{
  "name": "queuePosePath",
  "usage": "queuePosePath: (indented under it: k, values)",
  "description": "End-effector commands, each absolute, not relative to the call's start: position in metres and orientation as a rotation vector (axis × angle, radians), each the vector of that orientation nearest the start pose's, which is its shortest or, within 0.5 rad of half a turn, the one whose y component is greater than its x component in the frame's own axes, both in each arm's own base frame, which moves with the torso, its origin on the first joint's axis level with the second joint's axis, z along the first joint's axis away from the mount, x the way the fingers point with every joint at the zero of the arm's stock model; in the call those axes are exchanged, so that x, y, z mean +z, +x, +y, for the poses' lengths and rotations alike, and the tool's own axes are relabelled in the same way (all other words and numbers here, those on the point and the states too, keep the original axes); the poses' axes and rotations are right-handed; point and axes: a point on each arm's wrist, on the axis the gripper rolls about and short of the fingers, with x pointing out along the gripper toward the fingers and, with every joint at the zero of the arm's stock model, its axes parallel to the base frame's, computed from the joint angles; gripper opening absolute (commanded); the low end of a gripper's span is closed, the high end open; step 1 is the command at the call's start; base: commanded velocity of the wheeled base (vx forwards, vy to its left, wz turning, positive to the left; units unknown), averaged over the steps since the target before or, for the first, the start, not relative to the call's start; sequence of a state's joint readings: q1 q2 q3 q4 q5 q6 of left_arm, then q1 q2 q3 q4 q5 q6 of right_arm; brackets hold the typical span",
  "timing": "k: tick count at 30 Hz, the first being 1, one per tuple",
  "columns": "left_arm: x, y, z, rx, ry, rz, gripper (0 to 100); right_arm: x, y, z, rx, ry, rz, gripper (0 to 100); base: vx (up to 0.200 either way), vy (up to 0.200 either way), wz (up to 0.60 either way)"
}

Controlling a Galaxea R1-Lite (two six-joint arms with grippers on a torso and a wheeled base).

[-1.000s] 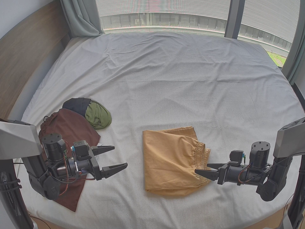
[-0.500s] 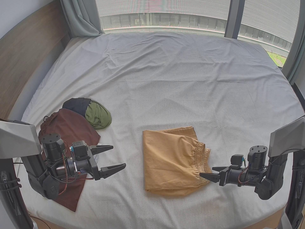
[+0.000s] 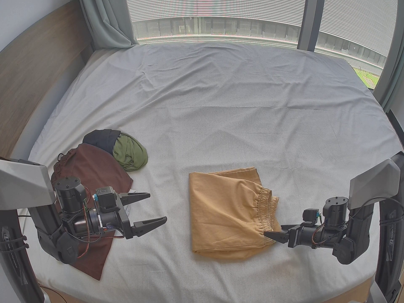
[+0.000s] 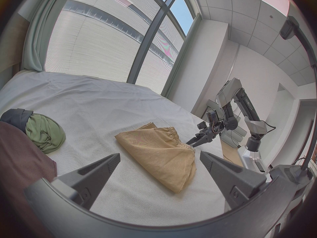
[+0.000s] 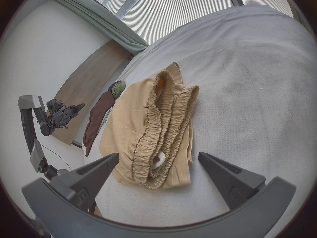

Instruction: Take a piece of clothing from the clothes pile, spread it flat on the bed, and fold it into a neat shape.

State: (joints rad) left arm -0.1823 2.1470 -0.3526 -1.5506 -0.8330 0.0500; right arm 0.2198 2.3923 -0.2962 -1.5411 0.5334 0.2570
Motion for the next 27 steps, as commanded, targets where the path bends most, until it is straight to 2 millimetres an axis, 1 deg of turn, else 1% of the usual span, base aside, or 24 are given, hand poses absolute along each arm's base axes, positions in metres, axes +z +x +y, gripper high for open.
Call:
queuePosePath:
  k: [1, 6, 8, 9, 10, 14, 24, 25, 27]
  values:
    - [0.041, 0.283, -0.069, -1.016, -0.036, 0.217, 100, -0.047, 0.273, 0.078, 0.668, 0.331, 0.682, 100, 0.000, 0.000, 0.00]
    - [0.041, 0.283, -0.069, -1.016, -0.035, 0.216, 100, -0.053, 0.275, 0.084, 0.683, 0.338, 0.696, 100, 0.000, 0.000, 0.00]
    - [0.041, 0.283, -0.069, -1.016, -0.037, 0.216, 100, -0.057, 0.277, 0.092, 0.698, 0.352, 0.708, 100, 0.000, 0.000, 0.00]
    - [0.041, 0.283, -0.069, -1.016, -0.037, 0.216, 100, -0.057, 0.277, 0.092, 0.698, 0.352, 0.708, 100, 0.000, 0.000, 0.00]
    - [0.041, 0.283, -0.069, -1.016, -0.035, 0.214, 100, -0.056, 0.280, 0.098, 0.709, 0.368, 0.702, 100, 0.000, 0.000, 0.00]
    - [0.042, 0.283, -0.069, -1.014, -0.035, 0.214, 100, -0.050, 0.282, 0.110, 0.728, 0.422, 0.700, 100, 0.000, 0.000, 0.00]
    - [0.041, 0.283, -0.069, -1.016, -0.035, 0.216, 100, -0.050, 0.281, 0.111, 0.729, 0.429, 0.704, 100, 0.000, 0.000, 0.00]
    - [0.041, 0.283, -0.069, -1.016, -0.035, 0.214, 100, -0.050, 0.281, 0.111, 0.729, 0.429, 0.704, 0, 0.000, 0.000, 0.00]
    - [0.041, 0.283, -0.069, -1.016, -0.036, 0.217, 100, -0.050, 0.281, 0.111, 0.729, 0.429, 0.704, 0, 0.000, 0.000, 0.00]
